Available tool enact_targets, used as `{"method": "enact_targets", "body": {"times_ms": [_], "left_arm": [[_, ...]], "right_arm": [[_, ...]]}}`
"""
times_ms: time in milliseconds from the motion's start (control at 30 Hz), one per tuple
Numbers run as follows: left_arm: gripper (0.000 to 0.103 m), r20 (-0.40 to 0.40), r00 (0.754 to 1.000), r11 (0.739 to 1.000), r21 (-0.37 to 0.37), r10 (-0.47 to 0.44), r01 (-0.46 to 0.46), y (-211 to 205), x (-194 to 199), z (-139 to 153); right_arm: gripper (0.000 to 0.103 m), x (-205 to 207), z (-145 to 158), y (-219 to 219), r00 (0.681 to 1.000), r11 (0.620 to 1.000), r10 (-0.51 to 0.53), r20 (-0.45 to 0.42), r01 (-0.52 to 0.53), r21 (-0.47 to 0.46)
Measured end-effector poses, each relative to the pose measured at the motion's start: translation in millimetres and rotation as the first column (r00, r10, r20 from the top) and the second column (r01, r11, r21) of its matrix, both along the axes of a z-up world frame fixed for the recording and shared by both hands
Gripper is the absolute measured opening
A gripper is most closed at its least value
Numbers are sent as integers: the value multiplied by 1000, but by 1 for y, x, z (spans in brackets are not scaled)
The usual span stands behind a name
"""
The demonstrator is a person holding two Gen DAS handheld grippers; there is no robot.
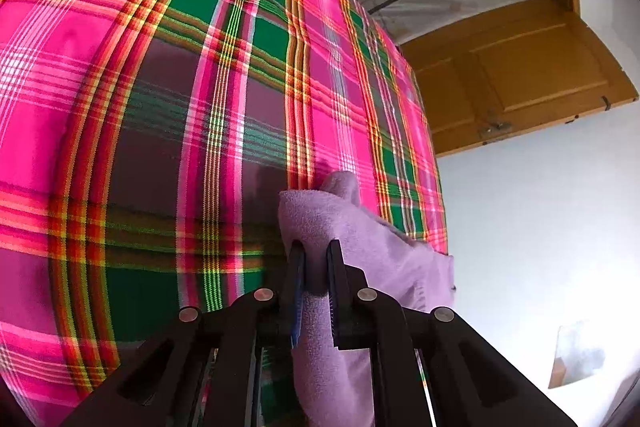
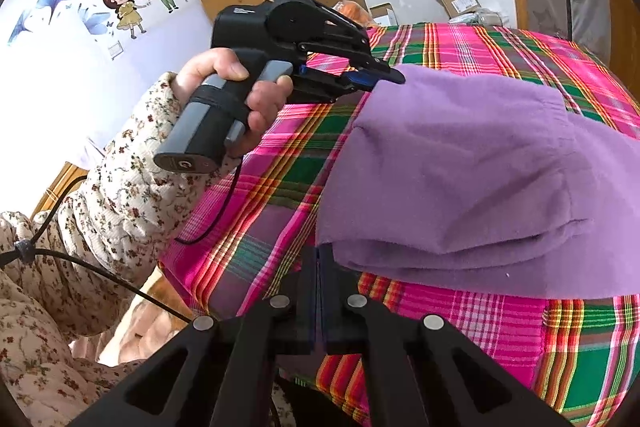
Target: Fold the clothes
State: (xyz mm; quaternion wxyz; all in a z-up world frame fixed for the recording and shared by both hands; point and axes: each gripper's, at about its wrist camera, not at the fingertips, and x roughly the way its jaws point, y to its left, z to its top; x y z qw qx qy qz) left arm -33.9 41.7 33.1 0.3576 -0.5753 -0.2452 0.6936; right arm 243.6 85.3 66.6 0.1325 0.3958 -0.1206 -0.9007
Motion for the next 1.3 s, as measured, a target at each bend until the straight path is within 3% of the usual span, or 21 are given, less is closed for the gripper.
{"method": "enact_targets", "body": {"times_ms": [100,200,400,533,600,667,833,900,1000,1133,1233,1300], "left_arm": [[11,-13,1000,1000,-3,-12,12,-3,3,4],[11,-43,999,1000,-17,-20,19,-1,5,11],[11,-65,997,997,-66,-44,40,7,3,11],[11,-18,999,999,-27,-37,37,-5,0,3],[16,-10,999,999,-29,-32,32,-15,4,1],[27,-7,1000,999,-38,-25,24,-28,10,-1],[28,8,1000,1000,-21,-4,4,-66,35,-5],[28,14,1000,1000,1,-22,22,-75,52,-7],[28,25,996,996,39,-80,79,-84,84,-10],[28,35,991,989,74,-129,126,-89,116,-16],[28,28,992,991,51,-126,125,-92,128,-19],[28,34,990,990,43,-135,133,-94,134,-20]], "right_arm": [[0,4,7,-5,999,1000,27,-32,-27,1],[0,1,1,-14,997,997,81,-6,-81,-10],[0,-5,1,-5,998,997,69,-3,-69,-26],[1,-16,10,11,999,999,48,-18,-48,10],[1,-23,16,22,999,999,32,-27,-31,32],[2,-31,21,33,999,998,16,-36,-14,54],[2,-73,39,73,998,994,-30,-53,35,107],[7,-92,43,85,997,991,-53,-53,59,122],[13,-128,44,93,1000,986,-16,-17,19,165],[13,-164,40,90,999,979,33,4,-34,203],[16,-186,34,86,996,972,86,32,-91,218],[27,-196,26,85,993,966,105,54,-115,232]]}}
